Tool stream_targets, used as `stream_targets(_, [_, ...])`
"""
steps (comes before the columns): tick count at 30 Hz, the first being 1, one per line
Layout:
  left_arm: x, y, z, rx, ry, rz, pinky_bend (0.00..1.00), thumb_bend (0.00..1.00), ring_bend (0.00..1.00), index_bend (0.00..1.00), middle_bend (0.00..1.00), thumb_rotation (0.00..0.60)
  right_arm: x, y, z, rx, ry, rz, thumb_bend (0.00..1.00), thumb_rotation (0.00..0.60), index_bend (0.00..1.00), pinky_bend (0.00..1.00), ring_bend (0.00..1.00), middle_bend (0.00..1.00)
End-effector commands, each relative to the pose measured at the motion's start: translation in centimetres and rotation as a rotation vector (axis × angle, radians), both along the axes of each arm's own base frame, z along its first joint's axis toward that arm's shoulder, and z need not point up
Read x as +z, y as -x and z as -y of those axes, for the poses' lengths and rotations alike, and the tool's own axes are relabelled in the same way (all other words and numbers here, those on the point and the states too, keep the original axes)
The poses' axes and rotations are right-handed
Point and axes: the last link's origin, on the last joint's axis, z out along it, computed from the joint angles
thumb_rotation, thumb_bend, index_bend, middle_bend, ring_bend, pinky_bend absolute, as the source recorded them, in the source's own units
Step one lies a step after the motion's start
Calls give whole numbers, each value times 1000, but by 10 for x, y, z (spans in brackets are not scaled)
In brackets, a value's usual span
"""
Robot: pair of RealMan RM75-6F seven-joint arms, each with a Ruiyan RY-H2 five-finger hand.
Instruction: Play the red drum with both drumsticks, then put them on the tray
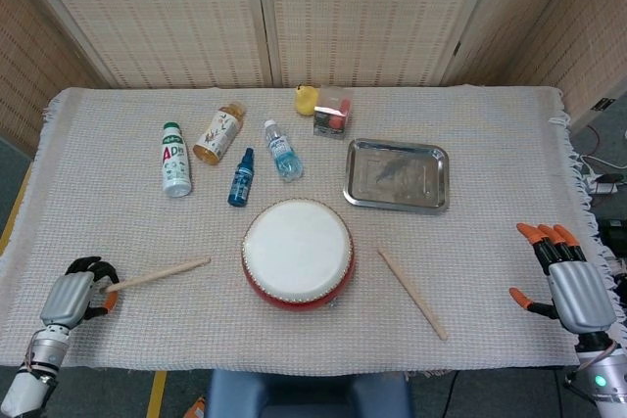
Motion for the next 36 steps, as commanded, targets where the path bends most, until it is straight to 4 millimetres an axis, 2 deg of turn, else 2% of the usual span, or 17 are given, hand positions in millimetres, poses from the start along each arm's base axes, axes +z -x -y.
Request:
stream_targets(1, [6,6,2,-27,54,-2,101,429,117,693,307,600,0,-1,0,2,0,-1,110,600,114,64,14,136])
stream_targets(5, [12,4,2,-45,84,59,100,431,117,701,306,600,-1,-3,0,9,-5,-2,110,600,113,64,14,137])
stream_targets(9, [13,8,2,-61,114,19,96,433,104,661,294,600,-3,-4,0,8,-10,4,110,600,112,64,14,136])
stream_targets(10, [13,10,1,-59,126,-4,89,433,87,610,274,600,-3,-4,0,8,-11,6,110,600,112,64,14,136])
stream_targets(12, [15,12,1,-41,136,-35,66,434,28,351,182,600,-3,-5,0,9,-12,6,110,600,112,64,14,136])
stream_targets(14, [17,11,2,-20,128,-31,52,433,1,140,103,600,-3,-5,0,12,-11,7,110,600,110,64,13,136])
stream_targets(16, [22,9,3,-4,116,-31,46,433,0,70,72,600,-2,-6,0,15,-9,10,110,600,109,64,13,137])
stream_targets(22, [27,-3,5,31,74,12,45,433,0,70,70,600,0,-8,1,21,-10,14,110,600,109,64,13,137])
stream_targets(25, [21,-19,5,3,36,63,45,426,0,163,86,600,-1,-8,2,22,-13,18,110,600,109,64,13,136])
stream_targets(30, [-8,-47,4,-76,41,86,49,422,0,299,143,600,-2,-8,4,27,-25,25,111,600,109,64,14,136])
stream_targets(36, [-41,-69,2,-117,94,23,51,420,0,337,151,600,-2,-7,5,26,-28,26,110,600,109,64,13,136])
